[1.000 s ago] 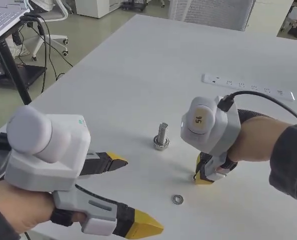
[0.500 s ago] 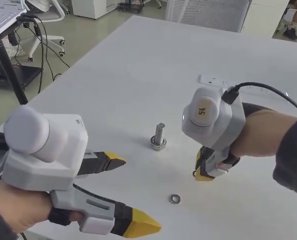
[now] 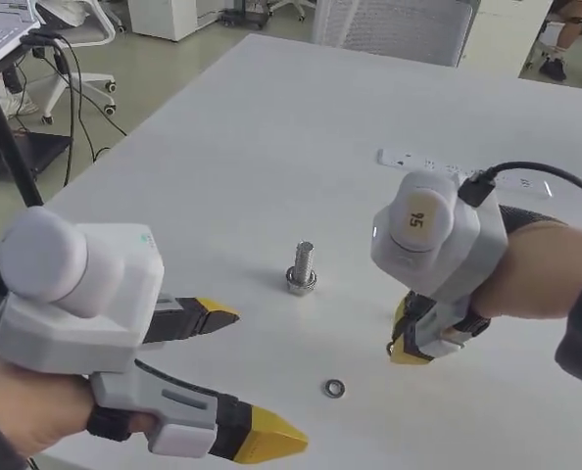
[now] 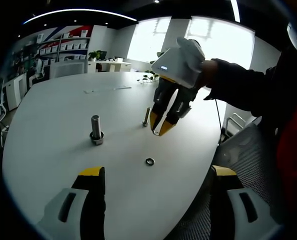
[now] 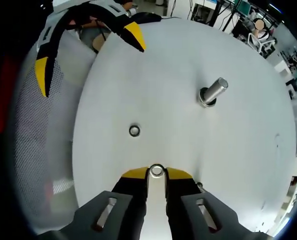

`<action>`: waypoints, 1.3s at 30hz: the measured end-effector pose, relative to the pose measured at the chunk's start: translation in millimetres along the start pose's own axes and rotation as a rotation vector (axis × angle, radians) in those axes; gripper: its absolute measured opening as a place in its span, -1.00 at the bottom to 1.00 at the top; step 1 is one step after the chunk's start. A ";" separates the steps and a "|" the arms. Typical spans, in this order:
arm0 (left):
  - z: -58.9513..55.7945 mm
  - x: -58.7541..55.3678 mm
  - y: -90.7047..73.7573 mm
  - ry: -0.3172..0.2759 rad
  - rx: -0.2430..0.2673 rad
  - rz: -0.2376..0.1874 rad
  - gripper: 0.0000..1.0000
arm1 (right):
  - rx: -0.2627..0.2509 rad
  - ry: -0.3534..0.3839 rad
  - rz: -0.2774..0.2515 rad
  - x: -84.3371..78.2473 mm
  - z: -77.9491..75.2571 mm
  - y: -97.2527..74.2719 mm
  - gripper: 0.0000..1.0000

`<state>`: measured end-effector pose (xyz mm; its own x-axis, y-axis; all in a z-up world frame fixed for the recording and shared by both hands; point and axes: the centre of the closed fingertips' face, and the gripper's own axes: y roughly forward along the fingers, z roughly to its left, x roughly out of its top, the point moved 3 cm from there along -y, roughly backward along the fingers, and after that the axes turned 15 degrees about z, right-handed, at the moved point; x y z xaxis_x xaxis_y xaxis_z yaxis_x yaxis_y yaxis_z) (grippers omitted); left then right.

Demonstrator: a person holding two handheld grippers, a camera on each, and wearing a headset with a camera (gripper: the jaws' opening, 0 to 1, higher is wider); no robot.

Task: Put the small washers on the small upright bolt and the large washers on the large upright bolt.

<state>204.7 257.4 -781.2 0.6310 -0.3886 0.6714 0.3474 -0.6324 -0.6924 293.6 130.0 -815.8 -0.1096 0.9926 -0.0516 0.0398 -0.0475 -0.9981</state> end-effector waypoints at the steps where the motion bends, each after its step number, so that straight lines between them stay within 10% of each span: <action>1: -0.4 0.1 0.1 0.000 -0.002 0.000 0.72 | 0.004 0.007 -0.001 -2.8 1.7 0.1 -0.73; 18: -0.5 0.8 0.9 0.006 -0.004 0.005 0.72 | 0.016 0.126 -0.002 -47.6 10.1 -1.8 -0.73; 39: -1.6 -1.2 2.3 0.010 -0.006 0.026 0.72 | -0.038 0.247 0.006 -92.9 -17.1 -20.8 -0.73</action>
<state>203.6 255.3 -783.1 0.6327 -0.4115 0.6560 0.3267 -0.6262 -0.7079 319.9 40.6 -789.7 0.1365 0.9897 -0.0432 0.0777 -0.0541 -0.9955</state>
